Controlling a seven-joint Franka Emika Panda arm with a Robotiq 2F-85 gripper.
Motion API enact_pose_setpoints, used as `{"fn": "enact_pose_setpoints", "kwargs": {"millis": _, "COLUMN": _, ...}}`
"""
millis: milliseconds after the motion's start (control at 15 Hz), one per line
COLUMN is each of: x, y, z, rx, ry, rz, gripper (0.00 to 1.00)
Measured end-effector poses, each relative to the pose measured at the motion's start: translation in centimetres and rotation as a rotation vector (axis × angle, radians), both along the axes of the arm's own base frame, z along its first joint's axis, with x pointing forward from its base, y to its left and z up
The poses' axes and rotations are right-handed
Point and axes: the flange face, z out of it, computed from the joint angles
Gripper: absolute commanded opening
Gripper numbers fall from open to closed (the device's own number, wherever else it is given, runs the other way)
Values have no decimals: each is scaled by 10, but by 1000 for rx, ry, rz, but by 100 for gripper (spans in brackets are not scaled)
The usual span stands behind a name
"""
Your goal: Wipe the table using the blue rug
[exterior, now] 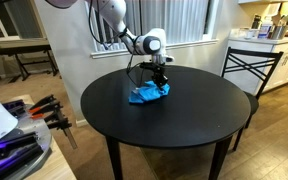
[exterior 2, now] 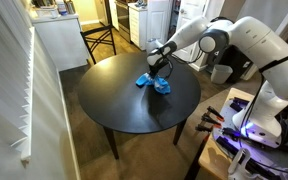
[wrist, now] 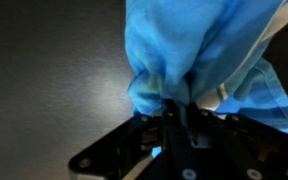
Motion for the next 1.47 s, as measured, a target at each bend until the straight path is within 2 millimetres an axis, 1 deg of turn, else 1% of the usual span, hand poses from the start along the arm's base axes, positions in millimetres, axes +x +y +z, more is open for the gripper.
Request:
{"fn": "enact_pose_setpoints", "kwargs": {"millis": 67, "x": -4, "y": -25, "z": 0, "rx": 6, "ry": -8, "rz": -56, "gripper": 6}}
{"fn": "enact_pose_setpoints", "kwargs": {"millis": 133, "x": -7, "y": -43, "z": 1, "rx": 17, "ry": -15, "rz": -105, "gripper": 6}}
{"fn": "enact_pose_setpoints", "kwargs": {"millis": 200, "x": -9, "y": -56, "z": 1, "rx": 26, "ry": -24, "rz": -145, "gripper": 6}}
{"fn": "enact_pose_setpoints", "kwargs": {"millis": 267, "x": -10, "y": -64, "z": 2, "rx": 34, "ry": -36, "rz": -174, "gripper": 6}}
{"fn": "enact_pose_setpoints", "kwargs": {"millis": 333, "x": -10, "y": -67, "z": 2, "rx": 39, "ry": -49, "rz": -193, "gripper": 38}}
{"fn": "enact_pose_setpoints", "kwargs": {"millis": 400, "x": -9, "y": -66, "z": 3, "rx": 45, "ry": -61, "rz": -205, "gripper": 39}}
{"fn": "enact_pose_setpoints", "kwargs": {"millis": 733, "x": 0, "y": -43, "z": 7, "rx": 82, "ry": -132, "rz": -218, "gripper": 69}}
{"fn": "enact_pose_setpoints", "kwargs": {"millis": 1000, "x": 4, "y": -30, "z": 19, "rx": 100, "ry": -204, "rz": -305, "gripper": 95}}
{"fn": "enact_pose_setpoints", "kwargs": {"millis": 1133, "x": 5, "y": -24, "z": 29, "rx": 103, "ry": -263, "rz": -347, "gripper": 100}}
{"fn": "enact_pose_setpoints", "kwargs": {"millis": 1333, "x": 2, "y": -11, "z": 41, "rx": 96, "ry": -342, "rz": -371, "gripper": 100}}
{"fn": "enact_pose_setpoints", "kwargs": {"millis": 1467, "x": -2, "y": -2, "z": 45, "rx": 90, "ry": -369, "rz": -381, "gripper": 100}}
